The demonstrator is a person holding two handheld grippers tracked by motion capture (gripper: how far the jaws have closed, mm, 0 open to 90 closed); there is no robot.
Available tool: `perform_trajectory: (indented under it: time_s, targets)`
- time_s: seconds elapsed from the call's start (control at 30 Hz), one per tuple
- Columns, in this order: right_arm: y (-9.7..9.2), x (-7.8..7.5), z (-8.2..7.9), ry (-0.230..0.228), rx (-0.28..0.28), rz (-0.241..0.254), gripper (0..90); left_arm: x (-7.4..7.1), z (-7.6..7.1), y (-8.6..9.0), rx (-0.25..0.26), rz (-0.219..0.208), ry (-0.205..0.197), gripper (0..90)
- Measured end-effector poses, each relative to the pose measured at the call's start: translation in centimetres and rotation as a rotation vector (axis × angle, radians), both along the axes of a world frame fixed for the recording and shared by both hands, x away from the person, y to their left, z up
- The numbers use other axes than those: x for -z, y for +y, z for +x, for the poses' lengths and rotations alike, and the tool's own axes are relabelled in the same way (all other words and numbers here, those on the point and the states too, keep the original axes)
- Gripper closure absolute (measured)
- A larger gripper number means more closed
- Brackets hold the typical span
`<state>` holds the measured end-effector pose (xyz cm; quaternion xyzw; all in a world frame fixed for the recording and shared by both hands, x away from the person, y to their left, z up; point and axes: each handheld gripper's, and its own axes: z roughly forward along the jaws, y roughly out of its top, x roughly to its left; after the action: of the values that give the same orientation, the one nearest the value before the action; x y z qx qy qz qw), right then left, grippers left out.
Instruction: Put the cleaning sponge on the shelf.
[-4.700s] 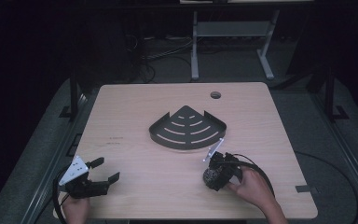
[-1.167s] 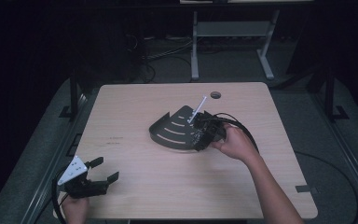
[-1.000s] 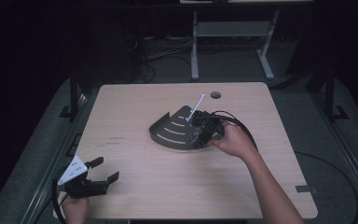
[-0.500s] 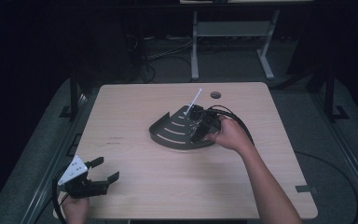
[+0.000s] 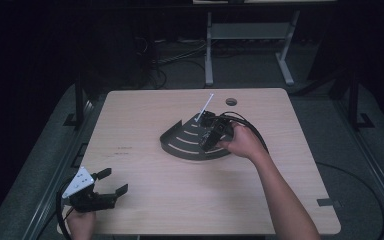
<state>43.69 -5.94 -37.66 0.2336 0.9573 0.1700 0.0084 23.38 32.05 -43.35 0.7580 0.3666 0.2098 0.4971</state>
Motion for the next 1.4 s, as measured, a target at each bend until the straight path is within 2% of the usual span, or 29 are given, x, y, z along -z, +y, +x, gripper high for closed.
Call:
perform_trajectory:
  time_s: [0.07, 0.4, 0.47, 0.67, 1.07, 1.4]
  targets:
    - [0.2, 0.3, 0.4, 0.006, 0.002, -0.015, 31.4, 0.0, 0.0, 0.0, 0.0, 0.0, -0.001, 13.7]
    - [1.1, 0.5, 2.0, 0.016, 0.014, -0.003, 31.5, 0.0, 0.0, 0.2, 0.0, 0.001, 0.003, 13.7]
    - [1.4, 0.6, 2.4, 0.012, 0.011, -0.026, 31.4, 0.0, 0.0, 0.2, -0.002, 0.0, 0.003, 13.7]
    - [2.3, 1.1, 3.2, 0.021, 0.018, -0.021, 31.4, 0.0, 0.0, 0.2, -0.001, -0.005, 0.002, 13.7]
    - [2.8, 2.9, 4.1, 0.021, 0.025, -0.049, 31.4, 0.0, 0.1, 0.2, -0.002, -0.007, 0.002, 13.7]
    - [3.1, 3.8, 4.3, 0.023, 0.039, -0.046, 31.4, 0.0, 0.0, 0.2, -0.003, -0.009, 0.001, 13.7]
